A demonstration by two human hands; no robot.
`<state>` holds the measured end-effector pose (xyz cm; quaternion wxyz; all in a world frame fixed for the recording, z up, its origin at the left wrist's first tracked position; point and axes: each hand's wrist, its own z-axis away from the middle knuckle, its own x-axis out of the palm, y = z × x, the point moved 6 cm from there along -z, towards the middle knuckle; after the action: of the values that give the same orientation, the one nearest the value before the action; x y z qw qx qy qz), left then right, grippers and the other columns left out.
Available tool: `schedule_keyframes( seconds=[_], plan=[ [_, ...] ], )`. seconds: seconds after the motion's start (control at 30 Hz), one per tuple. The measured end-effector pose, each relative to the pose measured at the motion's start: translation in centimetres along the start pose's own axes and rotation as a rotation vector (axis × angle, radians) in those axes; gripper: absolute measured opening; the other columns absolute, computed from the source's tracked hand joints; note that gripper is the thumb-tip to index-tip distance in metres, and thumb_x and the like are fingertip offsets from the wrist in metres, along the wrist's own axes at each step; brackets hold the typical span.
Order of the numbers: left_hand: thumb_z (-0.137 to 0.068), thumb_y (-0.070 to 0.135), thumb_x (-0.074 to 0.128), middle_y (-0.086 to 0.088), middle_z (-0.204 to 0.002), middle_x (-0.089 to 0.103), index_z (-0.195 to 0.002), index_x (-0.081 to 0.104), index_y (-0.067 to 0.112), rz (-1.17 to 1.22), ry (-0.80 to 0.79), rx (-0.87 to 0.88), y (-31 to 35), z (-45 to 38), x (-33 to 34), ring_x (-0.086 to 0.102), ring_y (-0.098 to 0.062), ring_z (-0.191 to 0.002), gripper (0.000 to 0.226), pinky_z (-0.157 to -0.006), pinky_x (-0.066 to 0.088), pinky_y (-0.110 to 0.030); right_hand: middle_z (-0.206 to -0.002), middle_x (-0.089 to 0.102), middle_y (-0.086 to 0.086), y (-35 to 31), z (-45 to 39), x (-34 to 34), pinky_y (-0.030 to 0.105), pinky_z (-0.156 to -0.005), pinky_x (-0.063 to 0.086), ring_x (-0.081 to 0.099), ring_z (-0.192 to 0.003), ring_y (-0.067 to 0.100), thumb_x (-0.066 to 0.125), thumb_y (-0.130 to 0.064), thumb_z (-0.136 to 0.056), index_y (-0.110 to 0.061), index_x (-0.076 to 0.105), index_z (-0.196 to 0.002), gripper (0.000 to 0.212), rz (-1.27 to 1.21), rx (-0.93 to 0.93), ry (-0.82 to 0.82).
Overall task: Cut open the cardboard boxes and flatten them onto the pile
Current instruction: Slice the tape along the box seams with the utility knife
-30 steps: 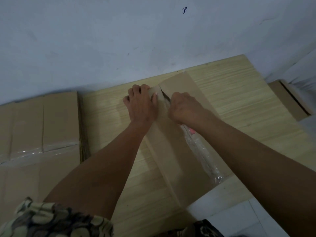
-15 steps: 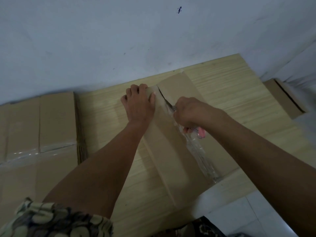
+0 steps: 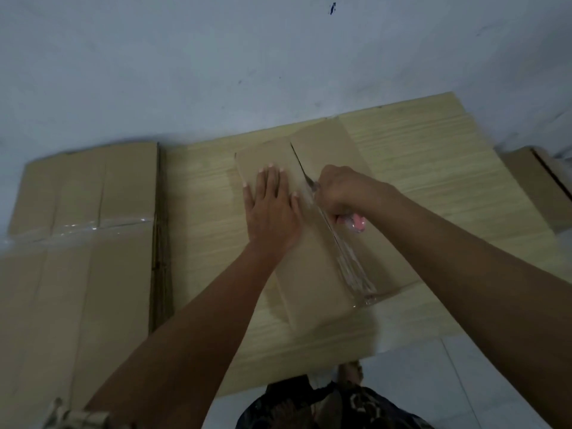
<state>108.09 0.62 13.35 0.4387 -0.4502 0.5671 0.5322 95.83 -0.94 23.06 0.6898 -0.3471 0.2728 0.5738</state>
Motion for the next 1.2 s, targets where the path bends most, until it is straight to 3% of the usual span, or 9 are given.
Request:
schedule_keyframes(
  seconds=[0.17,0.3,0.5,0.57,0.63,0.73,0.97,1.13,1.2],
  plan=[
    [-0.100,0.043,0.016,-0.007,-0.168,0.020,-0.159,0.030,0.013,0.000,0.013,0.007,0.4,0.1,-0.1,0.013,-0.025,-0.156,0.068,-0.125,0.004,-0.052,-0.042,0.059,0.011,0.8,0.4,1.1,0.027,-0.048,0.051,0.050,-0.023,0.018,0.069,-0.001,-0.083,0.001,0.073,-0.076,0.009,-0.007,-0.018,-0.007],
    [-0.098,0.040,0.031,-0.009,-0.163,0.032,-0.153,0.039,0.011,-0.002,0.071,0.008,0.4,0.1,-0.6,0.025,-0.028,-0.152,0.063,-0.123,0.015,-0.054,-0.043,0.062,0.008,2.3,1.2,2.7,0.022,-0.046,0.047,0.061,-0.038,0.018,0.063,-0.002,-0.087,-0.002,0.070,-0.073,0.016,-0.008,0.005,-0.060],
    [-0.090,0.041,0.047,-0.013,-0.131,0.061,-0.122,0.066,0.007,0.096,0.249,0.131,1.3,2.1,-2.6,0.055,-0.035,-0.123,0.051,-0.102,0.042,-0.046,-0.038,0.057,0.007,2.0,1.2,2.1,0.024,-0.048,0.045,0.053,-0.028,0.014,0.084,-0.006,-0.072,-0.006,0.067,-0.061,0.020,0.078,-0.035,-0.043],
    [-0.090,0.060,0.042,-0.019,-0.147,0.049,-0.138,0.056,0.004,0.107,0.133,0.257,2.5,4.9,-2.2,0.044,-0.038,-0.138,0.075,-0.113,0.035,-0.053,-0.037,0.056,0.005,2.4,1.0,1.6,0.023,-0.044,0.041,0.053,-0.030,0.013,0.089,-0.009,-0.066,-0.007,0.067,-0.057,0.024,0.079,-0.050,-0.053],
    [-0.078,0.090,0.033,-0.017,-0.167,0.018,-0.157,0.028,0.005,0.056,-0.143,0.373,3.6,8.5,-1.2,0.011,-0.032,-0.156,0.116,-0.122,0.012,-0.060,-0.042,0.061,0.008,2.7,1.5,1.5,0.023,-0.043,0.044,0.057,-0.032,0.015,0.088,-0.010,-0.068,-0.005,0.071,-0.060,0.020,0.094,-0.063,-0.074],
    [-0.049,0.107,0.036,-0.009,-0.170,-0.010,-0.161,0.001,0.005,-0.046,-0.313,0.406,4.1,11.4,-0.8,-0.016,-0.021,-0.156,0.156,-0.125,-0.006,-0.055,-0.046,0.063,0.009,3.0,2.0,1.9,0.020,-0.034,0.043,0.057,-0.030,0.016,0.083,-0.007,-0.076,-0.002,0.076,-0.068,0.011,0.108,-0.079,-0.075],
    [-0.044,0.105,0.040,-0.010,-0.170,-0.009,-0.160,-0.002,0.004,-0.130,-0.321,0.356,4.8,11.2,0.2,-0.015,-0.022,-0.156,0.159,-0.124,-0.003,-0.056,-0.047,0.065,0.009,5.6,5.6,3.0,0.020,-0.040,0.047,0.063,-0.037,0.017,0.058,0.004,-0.089,0.001,0.067,-0.068,0.024,0.015,-0.099,-0.037],
    [-0.041,0.100,0.034,-0.014,-0.169,-0.008,-0.160,-0.001,0.002,-0.115,-0.304,0.311,5.6,11.4,-0.4,-0.012,-0.025,-0.156,0.158,-0.124,-0.008,-0.054,-0.038,0.057,0.009,6.1,5.5,3.8,0.027,-0.048,0.049,0.062,-0.041,0.023,0.066,0.003,-0.086,-0.002,0.060,-0.069,0.019,-0.012,-0.089,0.088],
    [-0.040,0.101,0.036,-0.015,-0.169,-0.008,-0.160,-0.001,0.001,-0.100,-0.296,0.283,5.6,11.6,-0.7,-0.012,-0.027,-0.156,0.160,-0.124,-0.007,-0.054,-0.054,0.060,0.010,6.0,5.2,4.1,0.028,-0.057,0.050,0.061,-0.050,0.024,0.062,-0.002,-0.089,-0.004,0.052,-0.072,0.021,-0.077,-0.115,0.140]
  ],
)
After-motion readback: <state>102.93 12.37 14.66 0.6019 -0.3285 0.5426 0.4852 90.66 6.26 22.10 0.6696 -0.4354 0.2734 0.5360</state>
